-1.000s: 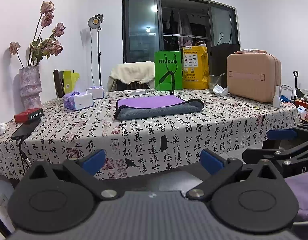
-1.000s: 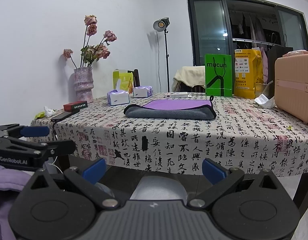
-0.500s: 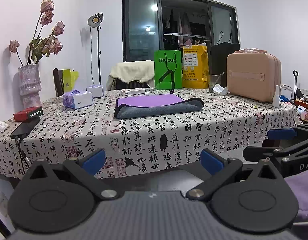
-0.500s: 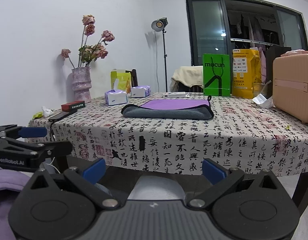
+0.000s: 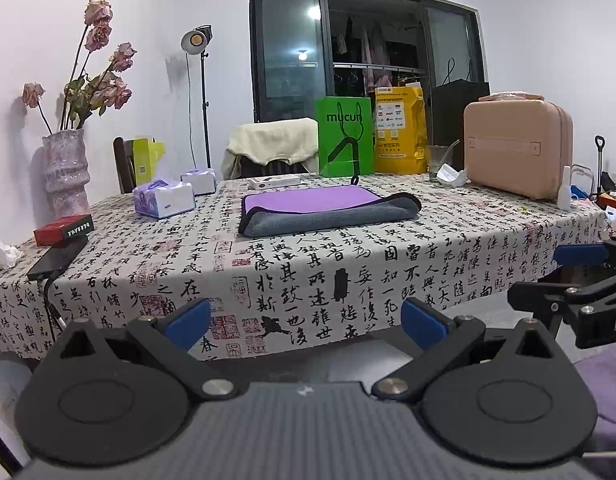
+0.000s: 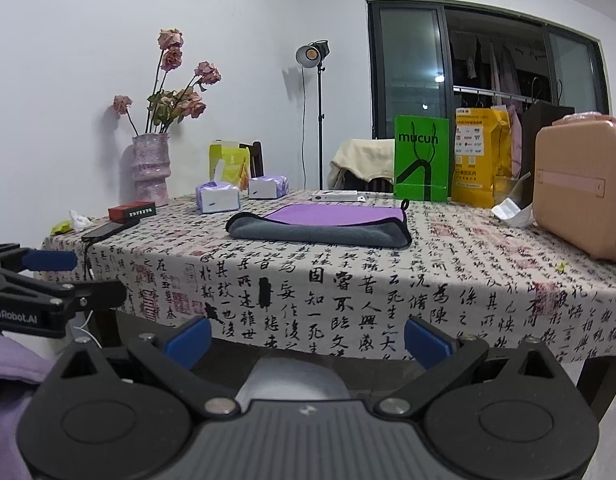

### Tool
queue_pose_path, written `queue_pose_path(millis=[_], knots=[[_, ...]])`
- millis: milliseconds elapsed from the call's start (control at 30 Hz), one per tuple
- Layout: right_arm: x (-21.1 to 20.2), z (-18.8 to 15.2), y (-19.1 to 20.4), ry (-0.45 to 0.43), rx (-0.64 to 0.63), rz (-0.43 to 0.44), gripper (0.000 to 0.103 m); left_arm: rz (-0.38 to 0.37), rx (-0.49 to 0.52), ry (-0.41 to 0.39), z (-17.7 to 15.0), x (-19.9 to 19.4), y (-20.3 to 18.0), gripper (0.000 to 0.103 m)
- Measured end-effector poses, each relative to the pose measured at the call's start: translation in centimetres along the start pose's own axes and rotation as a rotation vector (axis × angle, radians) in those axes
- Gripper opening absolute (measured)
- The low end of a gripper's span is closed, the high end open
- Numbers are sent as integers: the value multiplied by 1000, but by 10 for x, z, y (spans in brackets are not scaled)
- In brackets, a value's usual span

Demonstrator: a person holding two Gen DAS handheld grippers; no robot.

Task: Fold towel

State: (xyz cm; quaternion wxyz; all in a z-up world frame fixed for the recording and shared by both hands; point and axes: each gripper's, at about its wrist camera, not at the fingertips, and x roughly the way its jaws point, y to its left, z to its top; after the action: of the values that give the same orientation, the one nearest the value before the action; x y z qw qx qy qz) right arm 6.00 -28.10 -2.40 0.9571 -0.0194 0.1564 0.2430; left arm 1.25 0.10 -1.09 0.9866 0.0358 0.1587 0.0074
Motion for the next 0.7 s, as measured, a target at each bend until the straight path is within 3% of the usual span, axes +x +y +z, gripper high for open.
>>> queue_pose_path(millis=[367,700], knots=[[13,1,-12,3,-16,-31,103,41,6,12,8,24,15,103],[48,5,-40,32,5,-54,103,74,32,30,21,62,26,103]])
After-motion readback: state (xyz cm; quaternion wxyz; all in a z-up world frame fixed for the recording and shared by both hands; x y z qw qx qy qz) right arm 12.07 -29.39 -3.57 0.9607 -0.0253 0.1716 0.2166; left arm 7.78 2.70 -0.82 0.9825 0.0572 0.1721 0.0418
